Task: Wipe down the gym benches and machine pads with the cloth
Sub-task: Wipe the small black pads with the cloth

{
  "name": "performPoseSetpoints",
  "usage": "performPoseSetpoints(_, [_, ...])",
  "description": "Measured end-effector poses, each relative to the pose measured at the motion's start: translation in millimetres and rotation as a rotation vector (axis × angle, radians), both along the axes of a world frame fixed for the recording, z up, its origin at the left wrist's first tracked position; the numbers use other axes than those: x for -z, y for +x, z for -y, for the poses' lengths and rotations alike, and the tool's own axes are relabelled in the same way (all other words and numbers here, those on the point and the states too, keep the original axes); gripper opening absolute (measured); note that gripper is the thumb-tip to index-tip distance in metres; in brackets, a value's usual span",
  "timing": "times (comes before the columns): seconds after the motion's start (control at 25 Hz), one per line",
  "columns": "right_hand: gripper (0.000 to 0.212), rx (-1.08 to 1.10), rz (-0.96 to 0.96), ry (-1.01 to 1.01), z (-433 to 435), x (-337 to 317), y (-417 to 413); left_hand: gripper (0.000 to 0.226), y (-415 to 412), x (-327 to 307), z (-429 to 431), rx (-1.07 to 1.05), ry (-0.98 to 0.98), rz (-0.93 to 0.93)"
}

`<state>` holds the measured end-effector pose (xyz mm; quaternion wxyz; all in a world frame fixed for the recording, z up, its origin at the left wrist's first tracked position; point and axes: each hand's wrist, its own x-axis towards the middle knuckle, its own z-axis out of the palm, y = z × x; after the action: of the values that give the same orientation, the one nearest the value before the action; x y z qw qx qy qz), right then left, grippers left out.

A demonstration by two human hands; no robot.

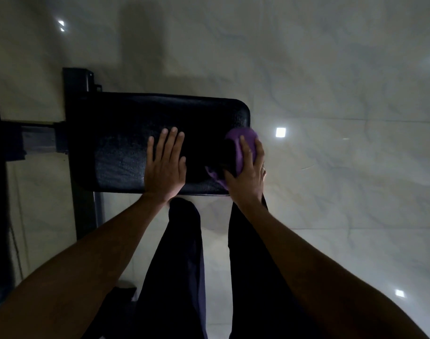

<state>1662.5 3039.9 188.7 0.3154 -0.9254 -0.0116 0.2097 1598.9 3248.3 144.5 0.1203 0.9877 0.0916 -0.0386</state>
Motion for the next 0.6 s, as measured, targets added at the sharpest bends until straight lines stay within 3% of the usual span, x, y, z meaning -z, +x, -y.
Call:
performPoseSetpoints(0.2, [0.09,0.195,0.02,-0.052,-10,-10,-38,0.058,-1,-3,-1,0.008,-0.017,-0.028])
performPoseSetpoints(0.44, [0.096,-0.087,-0.258,-0.159,24,-43,-18,0.063,12,-33,-1,0.038,-0.015,-0.262])
performPoseSetpoints(0.6, [0.08,-0.218,-0.312,-0.271,38,-78,23,0.067,40,-78,7,-0.012,-0.105,-0.552])
